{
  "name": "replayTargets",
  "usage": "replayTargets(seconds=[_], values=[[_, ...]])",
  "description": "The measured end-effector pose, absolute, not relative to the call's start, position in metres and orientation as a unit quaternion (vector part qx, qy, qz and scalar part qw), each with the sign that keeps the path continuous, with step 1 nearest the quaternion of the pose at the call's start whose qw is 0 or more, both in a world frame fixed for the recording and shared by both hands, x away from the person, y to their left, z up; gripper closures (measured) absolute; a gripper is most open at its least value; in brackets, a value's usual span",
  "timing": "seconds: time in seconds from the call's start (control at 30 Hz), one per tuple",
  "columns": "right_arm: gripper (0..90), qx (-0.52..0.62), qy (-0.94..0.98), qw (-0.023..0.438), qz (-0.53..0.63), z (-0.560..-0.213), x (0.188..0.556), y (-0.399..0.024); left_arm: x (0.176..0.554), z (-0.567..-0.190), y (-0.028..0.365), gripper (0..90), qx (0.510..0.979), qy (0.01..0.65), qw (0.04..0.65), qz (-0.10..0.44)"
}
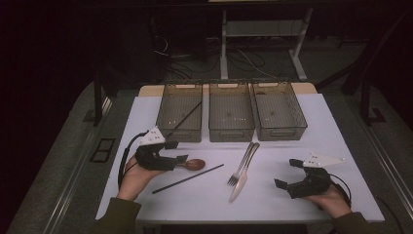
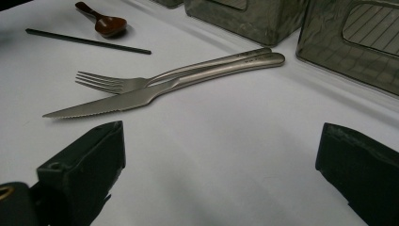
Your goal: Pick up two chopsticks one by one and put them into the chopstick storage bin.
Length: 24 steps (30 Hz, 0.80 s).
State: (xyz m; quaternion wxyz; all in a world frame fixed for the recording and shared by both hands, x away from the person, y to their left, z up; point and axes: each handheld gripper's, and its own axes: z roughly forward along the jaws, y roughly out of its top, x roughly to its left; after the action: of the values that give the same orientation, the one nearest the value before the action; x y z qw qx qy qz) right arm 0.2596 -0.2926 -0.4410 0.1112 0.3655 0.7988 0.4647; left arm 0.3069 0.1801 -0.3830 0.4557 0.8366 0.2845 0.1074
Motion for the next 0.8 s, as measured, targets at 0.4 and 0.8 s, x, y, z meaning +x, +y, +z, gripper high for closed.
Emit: replayTargets(seconds=[0.4, 0.8], values=[[1.4, 0.365, 0.798, 0.111, 0.466, -0.441, 0.259, -0.292, 0.277, -0.402, 0.191, 50.3, 0.837, 0.281, 0.456, 0.114], [1.4, 0.364, 0.798, 0.112, 0.467, -0.441, 0.259, -0.292, 0.264, -0.423, 0.197, 66.5, 0.84, 0.286, 0.452, 0.095]])
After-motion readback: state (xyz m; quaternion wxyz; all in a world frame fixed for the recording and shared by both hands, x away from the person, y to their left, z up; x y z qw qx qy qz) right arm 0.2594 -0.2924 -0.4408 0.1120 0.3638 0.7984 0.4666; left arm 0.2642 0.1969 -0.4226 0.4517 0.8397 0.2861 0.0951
